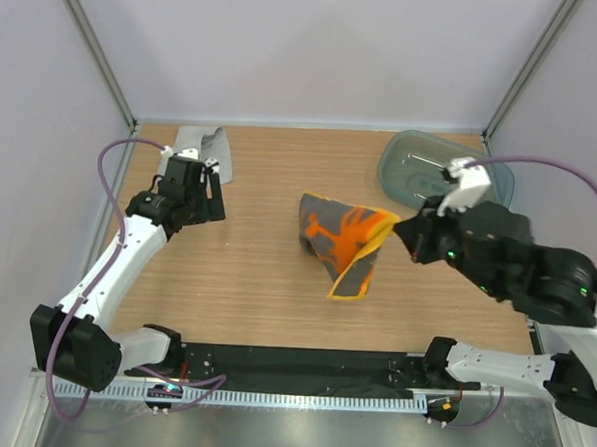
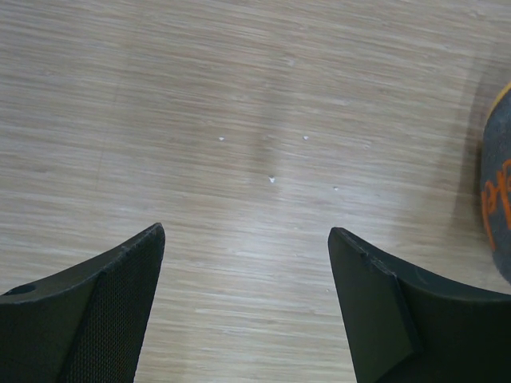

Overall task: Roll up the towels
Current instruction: Flatten the towel

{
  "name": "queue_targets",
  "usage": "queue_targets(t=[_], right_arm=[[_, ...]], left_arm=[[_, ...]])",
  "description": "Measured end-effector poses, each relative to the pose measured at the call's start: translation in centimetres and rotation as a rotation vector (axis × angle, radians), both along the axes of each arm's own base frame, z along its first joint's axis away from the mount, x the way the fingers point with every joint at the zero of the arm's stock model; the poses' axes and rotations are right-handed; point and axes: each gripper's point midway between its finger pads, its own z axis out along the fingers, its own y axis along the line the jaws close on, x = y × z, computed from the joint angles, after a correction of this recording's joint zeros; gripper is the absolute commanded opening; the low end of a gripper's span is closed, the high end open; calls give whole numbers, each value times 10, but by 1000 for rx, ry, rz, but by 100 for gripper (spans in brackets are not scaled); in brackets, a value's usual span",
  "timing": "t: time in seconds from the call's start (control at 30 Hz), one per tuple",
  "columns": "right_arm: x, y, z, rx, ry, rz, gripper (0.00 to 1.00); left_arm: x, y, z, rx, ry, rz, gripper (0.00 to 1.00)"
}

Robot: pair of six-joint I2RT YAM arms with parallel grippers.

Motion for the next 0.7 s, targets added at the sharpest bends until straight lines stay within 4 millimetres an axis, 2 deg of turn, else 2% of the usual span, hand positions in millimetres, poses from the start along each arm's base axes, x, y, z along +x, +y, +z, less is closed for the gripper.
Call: queue_targets(t=[0.07,0.1,0.17,0.3,0.37,0.43,0.53,0.7], right_arm=[[-8,-28,0,1,-11,-46,1],[-10,-35,-10,-21,4,-63,1],[-10,-37,-41,-101,62,-85,1],[-14,-36,-141,-388,268,-112,1],[-20,-39,-173,-473,341,-116,1],[-26,-45,-182,-489,371,-122,1],[-29,-49,-174,-435,357,-131,1],[-32,-51,-168,-394,348,-135,1]], left_arm=[[-1,-12,-3,-5,9,-21,84],[-1,-19,-4,-10,15,-32,84],[0,-34,-10,-15,35,-51,84],[6,-80,-37,-10,111,-111,84],[16,-105,-53,-4,149,-137,84],[27,-128,-68,3,178,-157,84],[45,-155,-91,8,206,-170,84],[59,-178,-116,10,229,-174,84]])
